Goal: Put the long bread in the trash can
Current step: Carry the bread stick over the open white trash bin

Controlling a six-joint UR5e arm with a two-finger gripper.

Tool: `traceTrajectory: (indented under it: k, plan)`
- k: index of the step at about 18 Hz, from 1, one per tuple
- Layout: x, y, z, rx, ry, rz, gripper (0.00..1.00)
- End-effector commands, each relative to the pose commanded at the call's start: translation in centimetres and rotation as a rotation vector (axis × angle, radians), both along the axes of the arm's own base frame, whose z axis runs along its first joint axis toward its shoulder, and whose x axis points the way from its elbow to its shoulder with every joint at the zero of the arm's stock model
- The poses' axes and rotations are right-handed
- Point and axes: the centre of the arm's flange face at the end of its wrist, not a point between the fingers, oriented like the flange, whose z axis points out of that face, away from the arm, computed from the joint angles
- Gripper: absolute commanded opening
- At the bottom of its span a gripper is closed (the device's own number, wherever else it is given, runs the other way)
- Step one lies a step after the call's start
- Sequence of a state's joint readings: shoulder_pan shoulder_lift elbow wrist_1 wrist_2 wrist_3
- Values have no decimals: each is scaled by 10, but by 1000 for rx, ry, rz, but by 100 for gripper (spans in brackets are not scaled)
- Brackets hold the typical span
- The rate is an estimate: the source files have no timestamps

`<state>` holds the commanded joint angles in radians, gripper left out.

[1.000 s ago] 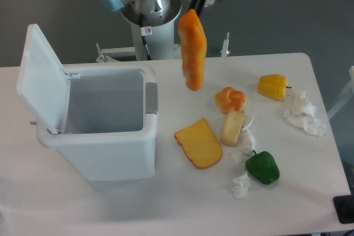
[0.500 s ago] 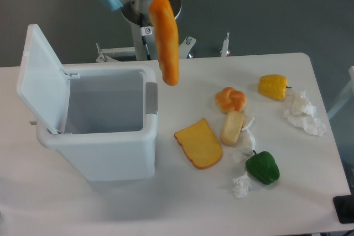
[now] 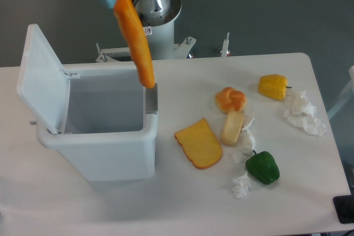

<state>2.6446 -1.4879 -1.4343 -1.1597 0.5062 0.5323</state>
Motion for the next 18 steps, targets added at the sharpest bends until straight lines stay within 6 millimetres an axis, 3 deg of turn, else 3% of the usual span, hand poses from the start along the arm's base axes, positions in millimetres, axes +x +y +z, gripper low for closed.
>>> traceTrajectory:
  k: [7, 11, 18]
  plan:
    - [13, 22, -17, -17, -28, -56, 6]
    - [20, 36, -37, -37, -64, -89, 6]
    - [19, 52, -62, -64, -110, -116, 7]
